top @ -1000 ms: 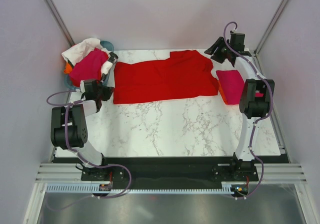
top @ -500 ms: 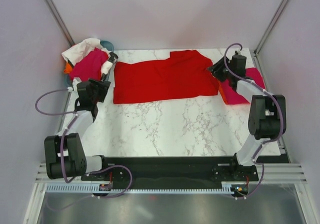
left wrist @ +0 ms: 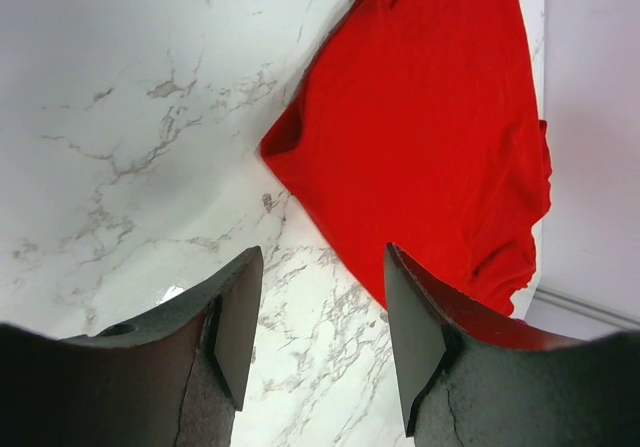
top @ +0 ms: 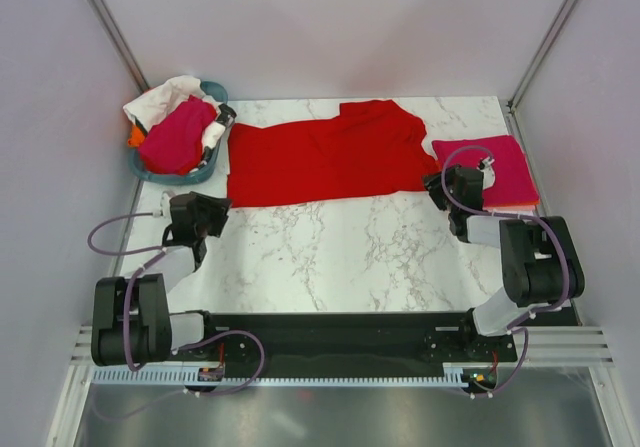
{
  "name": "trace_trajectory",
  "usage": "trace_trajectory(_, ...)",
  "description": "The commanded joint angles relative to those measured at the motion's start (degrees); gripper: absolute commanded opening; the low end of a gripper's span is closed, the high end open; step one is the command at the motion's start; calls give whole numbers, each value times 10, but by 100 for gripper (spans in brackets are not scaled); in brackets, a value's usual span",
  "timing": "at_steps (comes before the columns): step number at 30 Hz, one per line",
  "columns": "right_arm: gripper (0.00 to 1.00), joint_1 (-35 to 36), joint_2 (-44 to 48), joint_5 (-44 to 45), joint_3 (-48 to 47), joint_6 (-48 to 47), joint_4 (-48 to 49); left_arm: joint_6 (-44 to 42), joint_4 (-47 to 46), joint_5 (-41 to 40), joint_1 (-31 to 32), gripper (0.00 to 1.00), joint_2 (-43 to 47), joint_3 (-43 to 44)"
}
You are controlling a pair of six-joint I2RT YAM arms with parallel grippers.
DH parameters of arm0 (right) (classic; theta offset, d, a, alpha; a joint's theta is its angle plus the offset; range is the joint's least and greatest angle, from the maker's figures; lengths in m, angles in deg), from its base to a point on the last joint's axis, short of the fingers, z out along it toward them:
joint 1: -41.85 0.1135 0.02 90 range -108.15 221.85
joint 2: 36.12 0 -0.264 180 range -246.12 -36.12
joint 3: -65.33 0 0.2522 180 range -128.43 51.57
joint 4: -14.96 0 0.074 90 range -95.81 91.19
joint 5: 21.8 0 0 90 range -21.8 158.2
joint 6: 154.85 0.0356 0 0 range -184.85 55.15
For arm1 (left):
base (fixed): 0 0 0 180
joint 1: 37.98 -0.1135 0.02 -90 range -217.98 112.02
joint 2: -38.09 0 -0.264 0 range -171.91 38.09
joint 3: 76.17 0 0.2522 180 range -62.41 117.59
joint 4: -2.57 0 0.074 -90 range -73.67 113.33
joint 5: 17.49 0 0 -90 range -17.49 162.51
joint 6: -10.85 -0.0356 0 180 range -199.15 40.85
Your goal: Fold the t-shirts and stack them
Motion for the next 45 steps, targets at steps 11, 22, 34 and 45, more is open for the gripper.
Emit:
trace_trajectory(11,54,1,-79,100,-12,53,88,29,-59,-38,4,58,-18,-8)
trace_trajectory(22,19,6,-111,141,-52,31,70,35,-59,-53,5,56,-28,-13)
trace_trajectory(34,0,51,-29,194,20,55,47,55,-52,-111,34,56,-44,-20)
trace_trajectory(45,0,53,-7,175,83,66,108,82,-100,-125,56,56,-133,10)
